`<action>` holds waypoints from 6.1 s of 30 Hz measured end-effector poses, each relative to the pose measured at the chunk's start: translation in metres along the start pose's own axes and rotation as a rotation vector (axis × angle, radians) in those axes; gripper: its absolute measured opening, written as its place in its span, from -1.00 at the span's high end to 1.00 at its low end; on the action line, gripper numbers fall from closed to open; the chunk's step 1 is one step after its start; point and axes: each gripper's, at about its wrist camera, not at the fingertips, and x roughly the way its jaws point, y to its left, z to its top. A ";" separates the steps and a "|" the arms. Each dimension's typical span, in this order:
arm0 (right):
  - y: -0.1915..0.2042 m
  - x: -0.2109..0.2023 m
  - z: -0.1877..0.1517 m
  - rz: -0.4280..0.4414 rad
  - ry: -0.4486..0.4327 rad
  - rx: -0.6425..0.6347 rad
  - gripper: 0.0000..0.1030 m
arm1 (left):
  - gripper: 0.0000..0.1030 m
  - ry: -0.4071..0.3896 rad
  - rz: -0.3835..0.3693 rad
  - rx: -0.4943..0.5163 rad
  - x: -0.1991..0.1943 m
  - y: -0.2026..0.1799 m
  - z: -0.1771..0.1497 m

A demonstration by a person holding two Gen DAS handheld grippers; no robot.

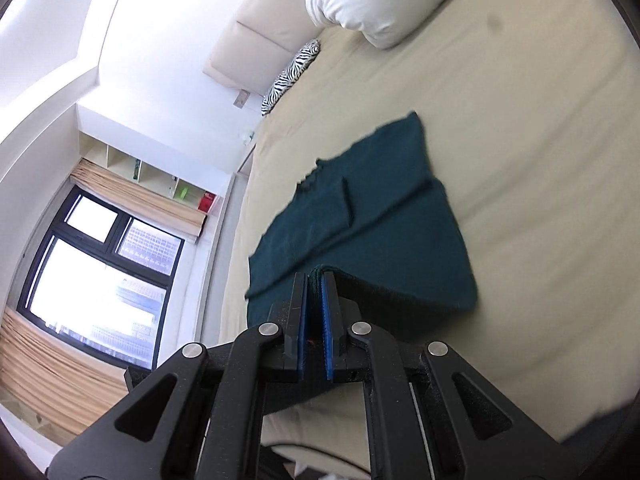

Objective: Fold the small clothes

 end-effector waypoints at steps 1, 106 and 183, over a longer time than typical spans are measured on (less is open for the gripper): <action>0.003 0.011 0.013 -0.001 -0.007 0.000 0.89 | 0.88 -0.003 0.006 -0.007 0.012 0.002 0.013; -0.062 0.111 -0.003 -0.531 -0.012 -0.266 0.97 | 0.88 0.018 0.522 0.320 0.119 0.056 -0.006; -0.070 0.116 -0.001 -0.546 -0.004 -0.196 0.63 | 0.69 0.033 0.497 0.250 0.099 0.056 0.002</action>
